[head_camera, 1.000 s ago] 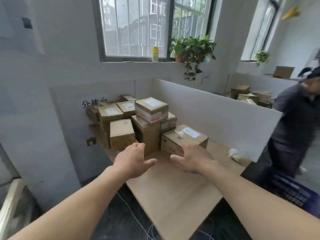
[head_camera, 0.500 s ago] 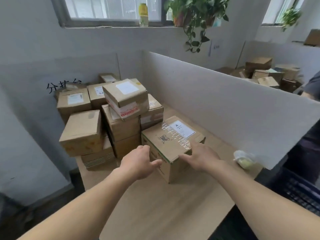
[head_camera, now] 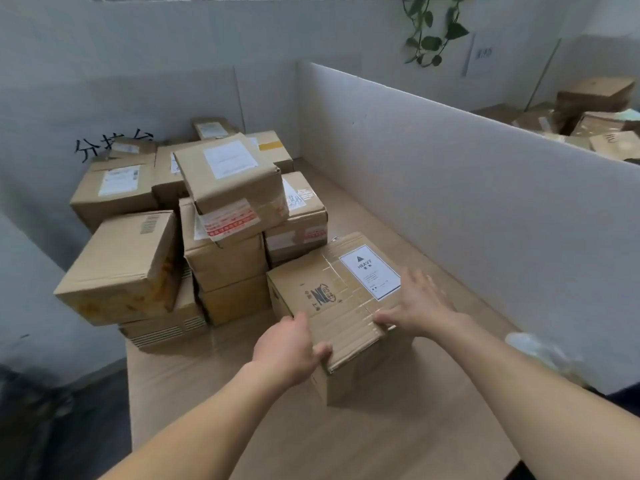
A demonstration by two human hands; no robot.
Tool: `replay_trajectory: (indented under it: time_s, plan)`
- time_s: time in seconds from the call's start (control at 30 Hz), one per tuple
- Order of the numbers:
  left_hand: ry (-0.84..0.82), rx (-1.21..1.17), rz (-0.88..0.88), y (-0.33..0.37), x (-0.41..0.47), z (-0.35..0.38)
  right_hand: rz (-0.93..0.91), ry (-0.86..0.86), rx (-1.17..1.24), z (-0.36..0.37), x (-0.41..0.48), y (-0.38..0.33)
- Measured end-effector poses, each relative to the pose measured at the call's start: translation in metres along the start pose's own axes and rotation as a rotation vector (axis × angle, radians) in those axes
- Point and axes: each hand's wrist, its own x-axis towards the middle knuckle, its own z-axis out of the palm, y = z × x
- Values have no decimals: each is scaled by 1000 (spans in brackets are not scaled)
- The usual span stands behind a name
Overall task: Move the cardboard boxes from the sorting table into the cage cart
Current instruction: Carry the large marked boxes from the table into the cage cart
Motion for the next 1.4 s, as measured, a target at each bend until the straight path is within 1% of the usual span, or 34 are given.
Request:
replay_trajectory:
  time_s: [0.1, 0.17, 0.3, 0.43, 0.7, 0.93, 1.17, 1.3, 1.4]
  plan:
    - [25, -39, -10, 0, 6, 5, 42, -54, 89, 0, 7, 5]
    - [34, -56, -17, -2, 7, 3, 56, -80, 80, -2, 8, 6]
    - [22, -111, -30, -15, -1, 0, 71, -200, 102, 0, -6, 1]
    - [21, -195, -50, -37, -25, 0, 64, -241, 82, 6, -32, -15]
    - [10, -356, -51, -94, -106, 7, 102, -268, 88, 36, -122, -56]
    - [12, -403, -36, -170, -193, 13, 88, -261, 138, 74, -218, -112]
    - [15, -450, -142, -250, -258, 16, 48, -265, 190, 109, -285, -174]
    - [55, -529, -208, -276, -267, 21, 19, -240, 207, 121, -299, -191]
    - [64, -545, -262, -284, -266, 25, -25, -253, 230, 126, -297, -197]
